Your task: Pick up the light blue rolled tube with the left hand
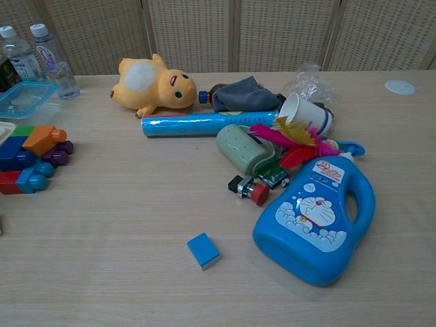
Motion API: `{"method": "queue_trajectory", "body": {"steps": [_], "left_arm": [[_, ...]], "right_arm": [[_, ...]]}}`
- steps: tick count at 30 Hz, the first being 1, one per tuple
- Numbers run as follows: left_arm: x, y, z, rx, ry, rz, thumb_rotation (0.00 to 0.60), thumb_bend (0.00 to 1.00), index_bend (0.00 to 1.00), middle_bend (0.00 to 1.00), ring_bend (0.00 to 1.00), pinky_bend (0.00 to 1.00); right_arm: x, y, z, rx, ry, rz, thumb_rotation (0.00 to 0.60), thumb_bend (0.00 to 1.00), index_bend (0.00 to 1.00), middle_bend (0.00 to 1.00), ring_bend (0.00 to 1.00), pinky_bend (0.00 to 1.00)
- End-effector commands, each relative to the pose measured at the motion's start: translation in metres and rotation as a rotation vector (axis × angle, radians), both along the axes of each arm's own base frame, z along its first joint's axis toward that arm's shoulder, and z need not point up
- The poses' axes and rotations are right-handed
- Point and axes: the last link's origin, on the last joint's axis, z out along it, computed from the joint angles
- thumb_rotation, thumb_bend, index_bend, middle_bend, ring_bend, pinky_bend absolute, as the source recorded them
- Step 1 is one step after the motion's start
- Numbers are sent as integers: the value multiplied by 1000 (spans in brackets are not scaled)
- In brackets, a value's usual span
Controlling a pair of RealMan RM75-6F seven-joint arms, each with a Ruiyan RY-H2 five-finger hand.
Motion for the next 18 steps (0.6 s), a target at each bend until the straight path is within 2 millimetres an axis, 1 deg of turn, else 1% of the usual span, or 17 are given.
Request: {"method": "queue_trajectory", "body": {"steps": [1,12,15,18], "left_arm": [[0,1,-1,-3,0,-3,567,225,21,0,0,0],[4,3,2,4,15,-14,567,224,9,0,0,0],[7,9,-2,-18,34,-15,567,224,2,0,0,0],[13,21,-11,-49,58,-30,568,225,9,0,0,0]], "right_arm": [[0,1,0,2,-1,0,503,235,58,160,0,0],[2,4,1,7,-27,7,503,236,59,159,0,0],[1,6,0,10,-34,3,505,236,59,159,0,0],[0,8,0,11,-38,0,505,236,58,159,0,0]]}}
